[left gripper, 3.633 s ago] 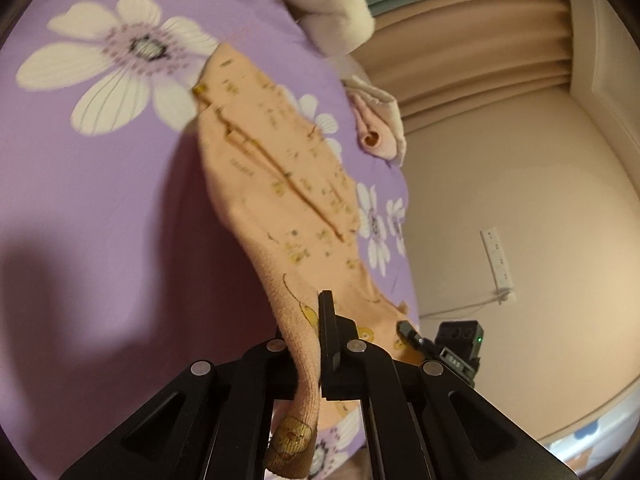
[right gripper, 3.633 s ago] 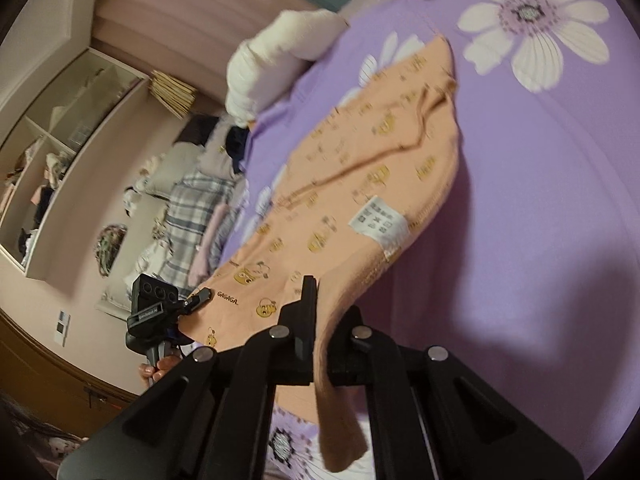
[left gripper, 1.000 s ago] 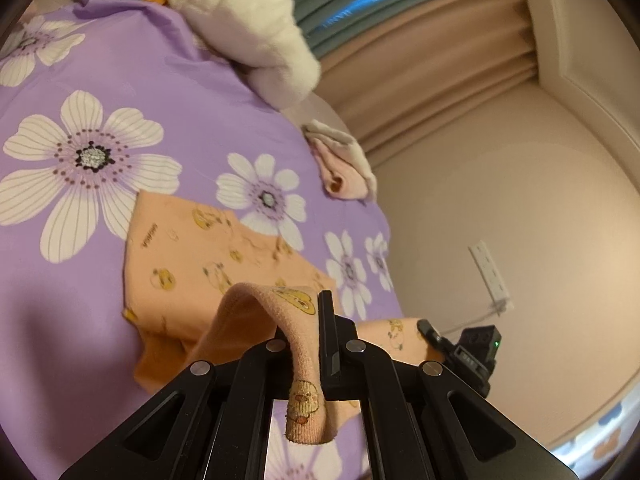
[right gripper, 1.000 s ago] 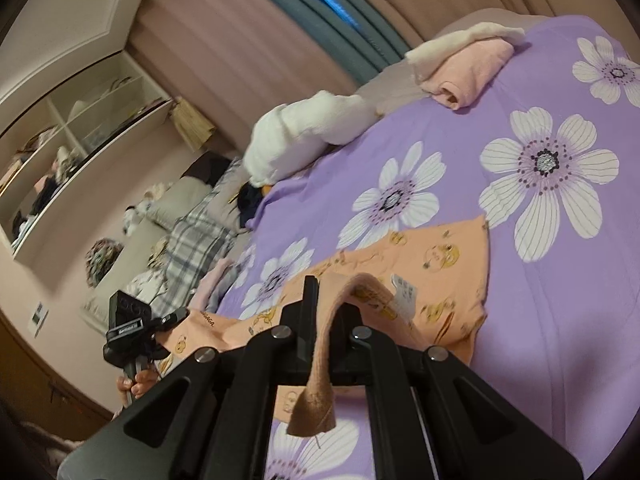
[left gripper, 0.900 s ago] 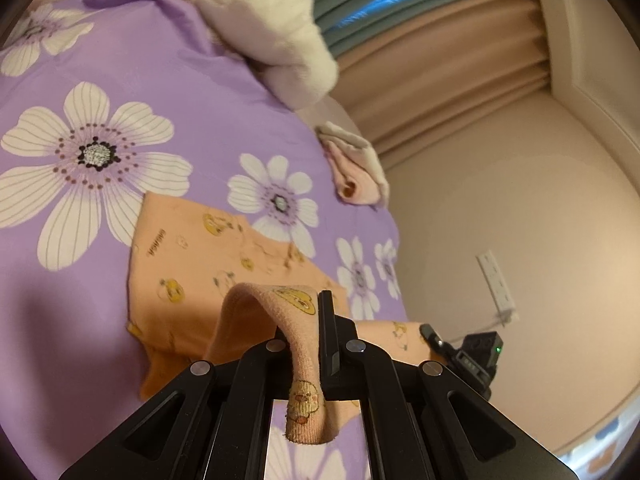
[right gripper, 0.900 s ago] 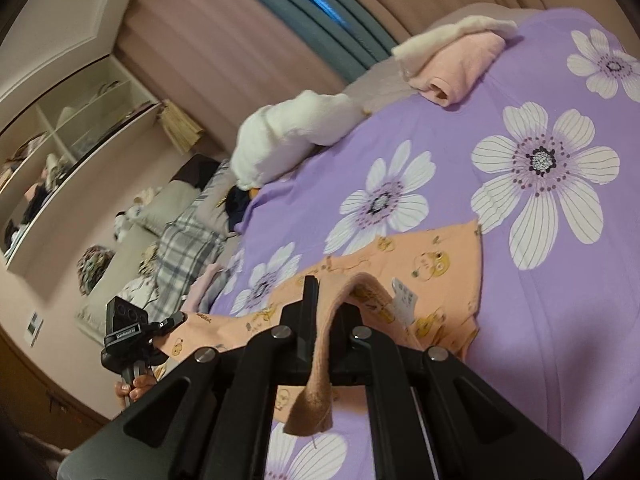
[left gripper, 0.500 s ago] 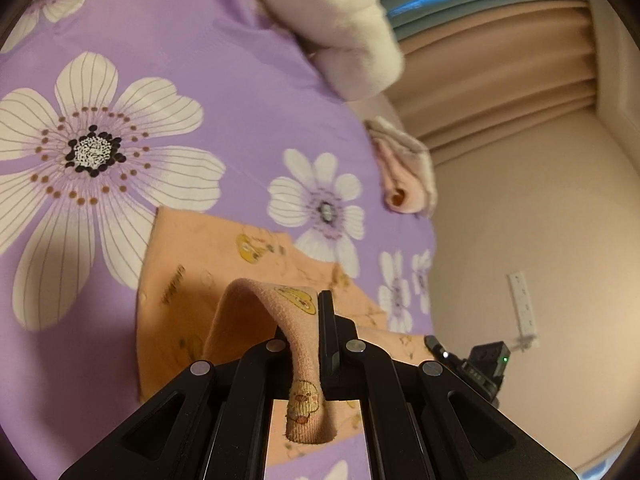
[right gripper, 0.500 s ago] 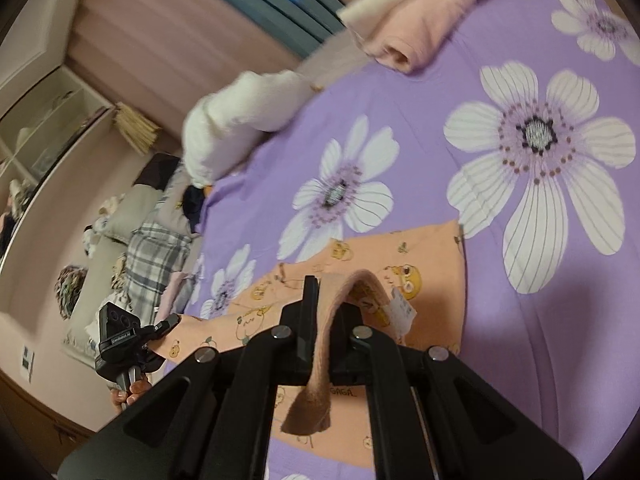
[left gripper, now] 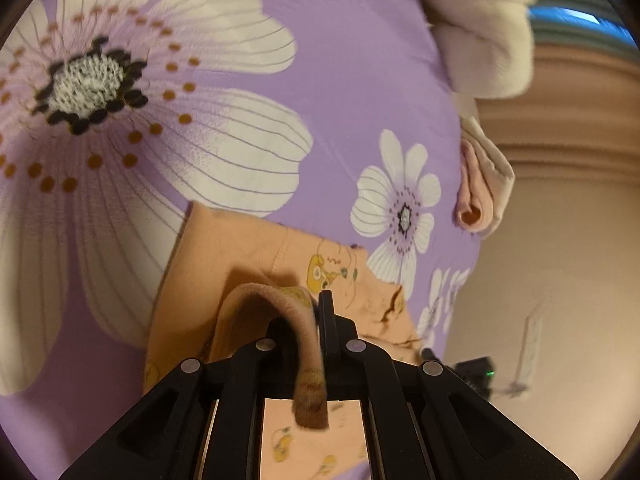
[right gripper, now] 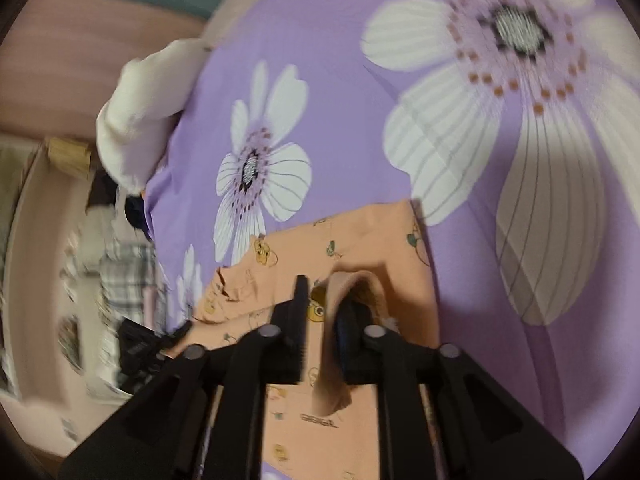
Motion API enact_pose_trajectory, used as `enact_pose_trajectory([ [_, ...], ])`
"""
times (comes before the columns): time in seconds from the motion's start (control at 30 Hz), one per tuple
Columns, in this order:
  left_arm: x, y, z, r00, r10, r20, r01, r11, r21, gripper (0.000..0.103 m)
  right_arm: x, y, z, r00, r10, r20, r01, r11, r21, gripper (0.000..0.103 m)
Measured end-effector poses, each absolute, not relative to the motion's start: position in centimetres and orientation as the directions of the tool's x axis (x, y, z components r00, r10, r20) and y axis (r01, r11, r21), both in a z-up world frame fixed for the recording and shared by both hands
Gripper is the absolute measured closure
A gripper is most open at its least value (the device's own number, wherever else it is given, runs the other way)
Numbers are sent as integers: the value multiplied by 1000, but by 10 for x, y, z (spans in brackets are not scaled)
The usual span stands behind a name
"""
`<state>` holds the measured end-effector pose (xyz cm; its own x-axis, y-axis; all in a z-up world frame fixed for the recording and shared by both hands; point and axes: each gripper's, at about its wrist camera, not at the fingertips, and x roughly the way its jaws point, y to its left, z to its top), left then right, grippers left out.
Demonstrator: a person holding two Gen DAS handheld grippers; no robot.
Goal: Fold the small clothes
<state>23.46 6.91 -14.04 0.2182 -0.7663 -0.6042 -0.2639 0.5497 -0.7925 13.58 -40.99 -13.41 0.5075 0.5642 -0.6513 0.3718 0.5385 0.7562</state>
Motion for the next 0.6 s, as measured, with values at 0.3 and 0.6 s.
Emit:
enact_pose_trajectory([
  [0.3,260,95,-135,373,-789,-488,-355,364,-861,49,144,-444,-142,634,607,-479,411,260,874,56],
  [0.6,238,95,-86,384,-663,-643,-144,645,-750,49,107,-441,-93,693,463,-553,244,571,784,56],
])
